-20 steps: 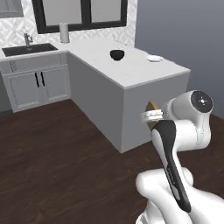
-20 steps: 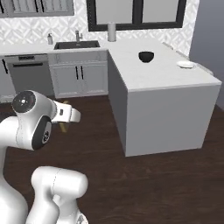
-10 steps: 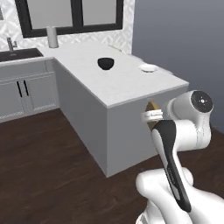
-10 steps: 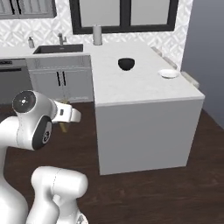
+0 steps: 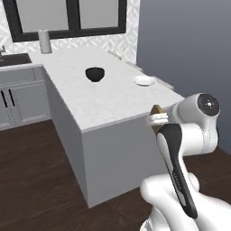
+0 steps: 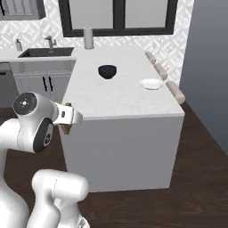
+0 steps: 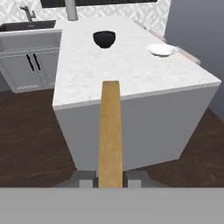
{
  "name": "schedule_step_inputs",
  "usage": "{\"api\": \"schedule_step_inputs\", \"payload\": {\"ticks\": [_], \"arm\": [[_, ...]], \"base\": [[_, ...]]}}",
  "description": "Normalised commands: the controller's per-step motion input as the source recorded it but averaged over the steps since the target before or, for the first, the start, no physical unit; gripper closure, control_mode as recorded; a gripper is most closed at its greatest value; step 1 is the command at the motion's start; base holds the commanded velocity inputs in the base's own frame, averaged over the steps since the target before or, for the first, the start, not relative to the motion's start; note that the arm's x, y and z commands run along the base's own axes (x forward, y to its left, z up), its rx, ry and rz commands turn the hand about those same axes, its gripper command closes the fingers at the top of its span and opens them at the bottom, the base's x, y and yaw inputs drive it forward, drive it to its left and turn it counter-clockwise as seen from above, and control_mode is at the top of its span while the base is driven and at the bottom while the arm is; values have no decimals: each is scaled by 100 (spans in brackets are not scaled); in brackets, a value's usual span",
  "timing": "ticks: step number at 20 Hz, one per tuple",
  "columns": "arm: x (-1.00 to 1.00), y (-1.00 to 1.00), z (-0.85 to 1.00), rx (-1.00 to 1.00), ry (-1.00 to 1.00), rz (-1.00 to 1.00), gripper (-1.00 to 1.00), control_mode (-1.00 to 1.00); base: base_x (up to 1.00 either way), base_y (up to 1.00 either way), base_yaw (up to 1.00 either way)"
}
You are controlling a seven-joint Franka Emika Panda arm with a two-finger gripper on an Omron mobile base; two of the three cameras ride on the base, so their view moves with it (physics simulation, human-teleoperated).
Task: Start the toaster. Once the lever pops up, take the bread to the plate on the dining counter.
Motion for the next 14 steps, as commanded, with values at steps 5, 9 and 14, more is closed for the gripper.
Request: {"api": "schedule_step_inputs", "payload": {"ticks": [5, 9, 14], "arm": [[0, 0, 0, 0, 0, 0, 100, 100], [0, 0, 0, 0, 0, 0, 100, 100], [0, 0, 0, 0, 0, 0, 100, 100]], "base": [[70, -97, 21], [45, -95, 21], [23, -84, 22]]}}
